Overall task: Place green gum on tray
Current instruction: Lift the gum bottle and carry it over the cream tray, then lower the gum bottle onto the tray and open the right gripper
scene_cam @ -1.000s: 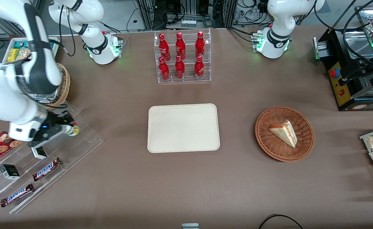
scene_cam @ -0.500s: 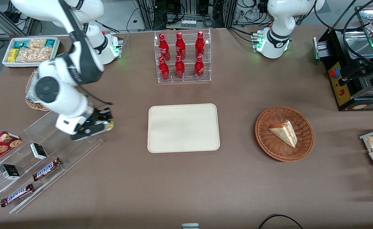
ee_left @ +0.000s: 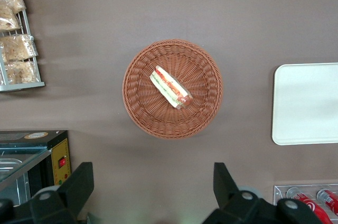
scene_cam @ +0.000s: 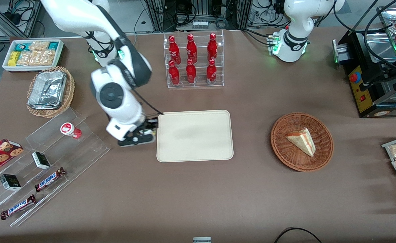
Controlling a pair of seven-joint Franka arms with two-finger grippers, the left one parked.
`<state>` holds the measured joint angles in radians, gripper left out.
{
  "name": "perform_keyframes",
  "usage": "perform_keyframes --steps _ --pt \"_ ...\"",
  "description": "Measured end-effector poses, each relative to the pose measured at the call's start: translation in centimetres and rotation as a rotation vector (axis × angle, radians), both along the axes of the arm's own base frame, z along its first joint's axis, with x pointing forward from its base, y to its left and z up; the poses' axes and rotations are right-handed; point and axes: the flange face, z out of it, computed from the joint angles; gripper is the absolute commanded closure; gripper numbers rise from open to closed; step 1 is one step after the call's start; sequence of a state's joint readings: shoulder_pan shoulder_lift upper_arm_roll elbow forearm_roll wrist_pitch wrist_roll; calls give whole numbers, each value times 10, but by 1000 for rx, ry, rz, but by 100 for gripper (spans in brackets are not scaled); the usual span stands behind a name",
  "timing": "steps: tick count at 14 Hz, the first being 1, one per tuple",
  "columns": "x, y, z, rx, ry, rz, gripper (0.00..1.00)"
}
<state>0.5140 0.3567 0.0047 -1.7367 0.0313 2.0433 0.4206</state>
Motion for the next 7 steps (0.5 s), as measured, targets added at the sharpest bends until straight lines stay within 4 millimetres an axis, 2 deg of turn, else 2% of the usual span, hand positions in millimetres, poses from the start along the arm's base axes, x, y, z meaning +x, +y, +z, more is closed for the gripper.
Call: perform_keyframes --steps 4,7 --pt "-9 62 -36 3 -17 -83 100" --pt "-13 91 -57 8 -28 -126 100"
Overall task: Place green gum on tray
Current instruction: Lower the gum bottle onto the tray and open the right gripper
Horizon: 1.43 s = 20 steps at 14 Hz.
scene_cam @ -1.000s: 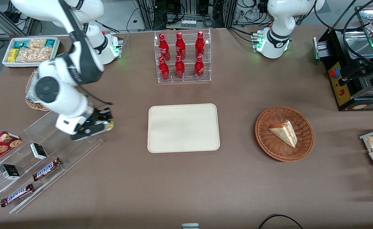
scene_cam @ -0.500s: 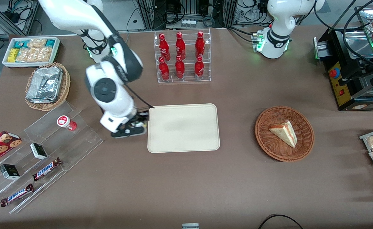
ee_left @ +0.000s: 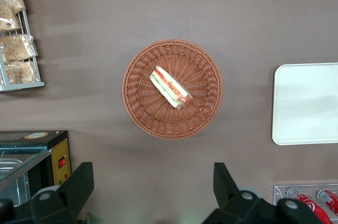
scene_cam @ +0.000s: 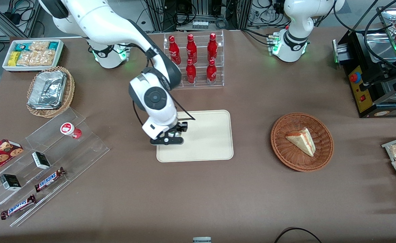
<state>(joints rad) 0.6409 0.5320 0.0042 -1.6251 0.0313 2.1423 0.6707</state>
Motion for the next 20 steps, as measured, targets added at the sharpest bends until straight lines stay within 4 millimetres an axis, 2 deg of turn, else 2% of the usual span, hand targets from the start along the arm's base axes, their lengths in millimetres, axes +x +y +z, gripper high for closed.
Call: perform_keyframes --steps 7,11,16,17,18,19,20 --pt "-17 42 -48 24 -33 -59 100" --pt "-22 59 -60 31 -39 -77 100" --pt "-22 68 -76 26 -34 -82 98" --pt "-21 68 -78 25 -34 -81 63" --pt "-21 68 -79 25 -34 -82 14" --pt "-20 68 -79 26 -35 -82 0" --pt "-20 68 -79 26 -36 -82 0"
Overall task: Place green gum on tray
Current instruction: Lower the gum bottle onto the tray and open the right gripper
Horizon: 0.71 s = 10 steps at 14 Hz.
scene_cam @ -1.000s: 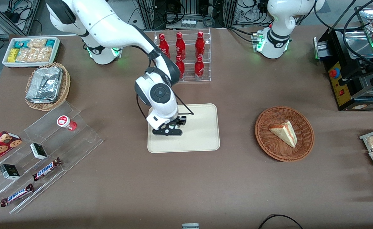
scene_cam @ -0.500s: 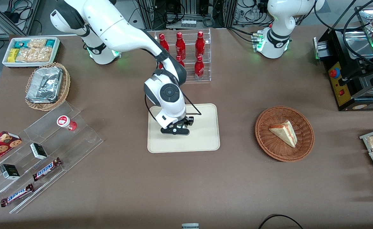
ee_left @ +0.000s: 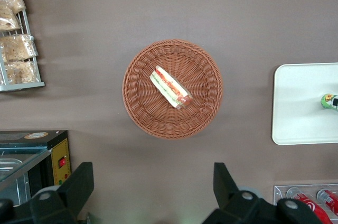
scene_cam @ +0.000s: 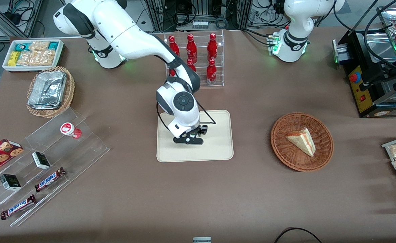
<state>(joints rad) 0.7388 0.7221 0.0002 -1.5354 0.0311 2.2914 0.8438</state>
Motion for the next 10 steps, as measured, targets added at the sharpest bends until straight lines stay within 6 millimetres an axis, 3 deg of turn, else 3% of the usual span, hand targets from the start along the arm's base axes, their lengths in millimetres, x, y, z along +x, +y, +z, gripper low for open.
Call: perform_keyframes --steps 10 --pt "3 1 1 -16 -28 28 0"
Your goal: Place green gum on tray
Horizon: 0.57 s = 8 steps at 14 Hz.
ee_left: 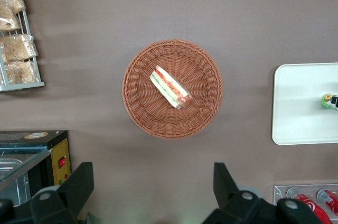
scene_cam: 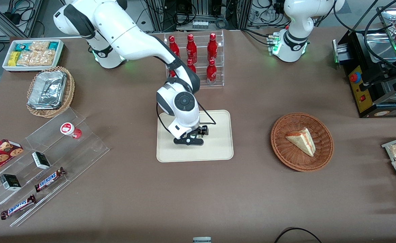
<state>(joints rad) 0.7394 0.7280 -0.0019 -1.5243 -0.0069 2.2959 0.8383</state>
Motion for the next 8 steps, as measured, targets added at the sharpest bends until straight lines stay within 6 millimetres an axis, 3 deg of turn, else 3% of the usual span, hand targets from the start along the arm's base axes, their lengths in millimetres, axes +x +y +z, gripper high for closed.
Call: perform_keyframes --steps 4,8 --pt "5 3 25 20 -23 -1 0" --pt "6 -11 73 -18 10 27 0"
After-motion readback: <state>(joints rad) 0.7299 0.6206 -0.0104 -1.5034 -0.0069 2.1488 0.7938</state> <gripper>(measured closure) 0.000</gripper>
